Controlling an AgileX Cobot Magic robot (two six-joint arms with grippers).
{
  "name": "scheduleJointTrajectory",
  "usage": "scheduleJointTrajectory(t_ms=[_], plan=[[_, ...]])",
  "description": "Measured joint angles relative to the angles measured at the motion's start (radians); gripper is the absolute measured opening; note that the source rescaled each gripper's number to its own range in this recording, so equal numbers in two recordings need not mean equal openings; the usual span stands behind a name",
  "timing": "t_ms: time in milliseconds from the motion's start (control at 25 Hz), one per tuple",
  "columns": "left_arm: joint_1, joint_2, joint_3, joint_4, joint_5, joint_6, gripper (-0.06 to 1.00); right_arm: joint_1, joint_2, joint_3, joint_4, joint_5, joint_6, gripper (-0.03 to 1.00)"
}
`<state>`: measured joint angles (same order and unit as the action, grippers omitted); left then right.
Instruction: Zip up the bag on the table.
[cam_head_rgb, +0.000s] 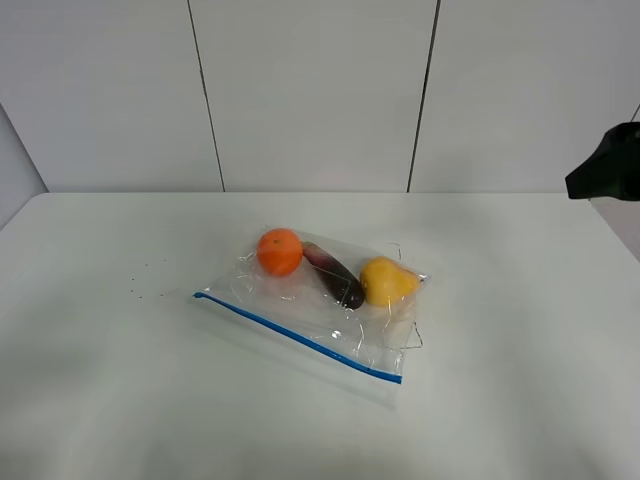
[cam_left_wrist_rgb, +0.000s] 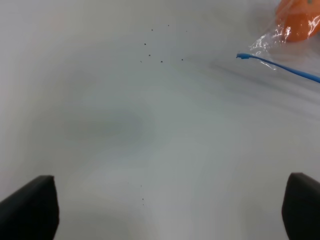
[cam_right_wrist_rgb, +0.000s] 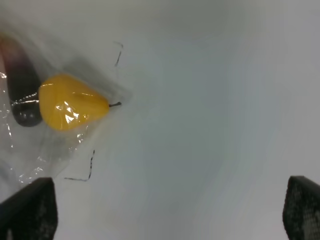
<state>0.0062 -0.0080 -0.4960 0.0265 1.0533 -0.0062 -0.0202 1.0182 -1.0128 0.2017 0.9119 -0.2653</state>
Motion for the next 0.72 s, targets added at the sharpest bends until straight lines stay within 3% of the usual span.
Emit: scheduleJointTrajectory(t_ms=[520, 720], plan=[[0.000, 0.000, 0.000, 0.000, 0.000, 0.000, 1.00, 0.000, -0.481, 0.292, -0.054, -0.041, -0.006, 1.00], [0.000, 0.000, 0.000, 0.000, 0.000, 0.000, 1.00, 0.000, -0.679, 0.354, -0.056, -0.038, 0.058, 1.00]])
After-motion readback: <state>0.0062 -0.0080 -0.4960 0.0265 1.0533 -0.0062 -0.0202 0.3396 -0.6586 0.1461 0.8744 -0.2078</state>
